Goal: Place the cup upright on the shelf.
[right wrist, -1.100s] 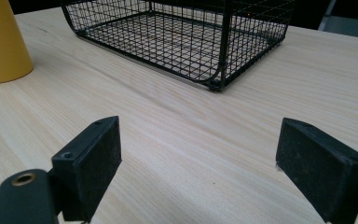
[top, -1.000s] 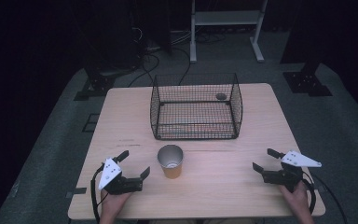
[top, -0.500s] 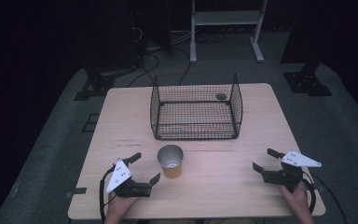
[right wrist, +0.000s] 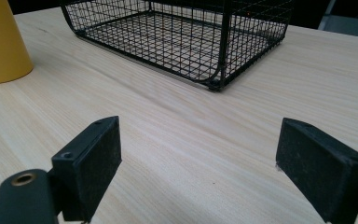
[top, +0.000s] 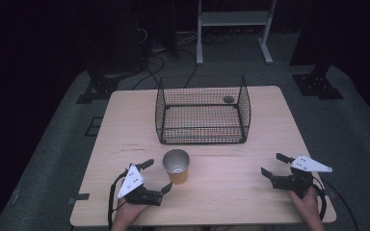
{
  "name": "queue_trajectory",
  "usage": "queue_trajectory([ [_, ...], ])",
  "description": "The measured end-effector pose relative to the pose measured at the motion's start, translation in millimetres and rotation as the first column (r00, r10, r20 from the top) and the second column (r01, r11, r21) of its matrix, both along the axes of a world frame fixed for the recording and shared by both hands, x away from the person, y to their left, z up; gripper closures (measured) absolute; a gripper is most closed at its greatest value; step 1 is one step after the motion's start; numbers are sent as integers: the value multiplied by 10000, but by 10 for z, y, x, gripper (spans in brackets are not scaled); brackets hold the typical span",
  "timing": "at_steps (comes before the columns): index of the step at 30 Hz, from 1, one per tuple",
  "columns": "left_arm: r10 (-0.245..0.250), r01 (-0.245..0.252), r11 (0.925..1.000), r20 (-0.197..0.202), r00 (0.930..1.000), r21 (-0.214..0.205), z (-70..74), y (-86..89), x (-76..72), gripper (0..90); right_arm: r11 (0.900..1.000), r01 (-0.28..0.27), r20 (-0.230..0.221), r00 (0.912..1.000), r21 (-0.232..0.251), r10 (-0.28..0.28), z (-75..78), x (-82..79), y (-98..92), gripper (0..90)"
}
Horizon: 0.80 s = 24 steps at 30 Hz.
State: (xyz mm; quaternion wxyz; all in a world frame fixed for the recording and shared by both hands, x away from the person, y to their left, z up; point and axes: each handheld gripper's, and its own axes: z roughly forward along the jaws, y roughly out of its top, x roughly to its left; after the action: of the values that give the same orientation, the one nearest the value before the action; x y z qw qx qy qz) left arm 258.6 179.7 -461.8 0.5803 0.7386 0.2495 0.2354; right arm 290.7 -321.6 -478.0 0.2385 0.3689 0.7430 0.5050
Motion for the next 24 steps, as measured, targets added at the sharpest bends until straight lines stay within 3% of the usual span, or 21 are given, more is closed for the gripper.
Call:
queue_trajectory([
  [24,-295,312,9993,-838,9961,195,-23,-284,309,10,10000,11,10,10000,-72,-11,0,1,6,131],
])
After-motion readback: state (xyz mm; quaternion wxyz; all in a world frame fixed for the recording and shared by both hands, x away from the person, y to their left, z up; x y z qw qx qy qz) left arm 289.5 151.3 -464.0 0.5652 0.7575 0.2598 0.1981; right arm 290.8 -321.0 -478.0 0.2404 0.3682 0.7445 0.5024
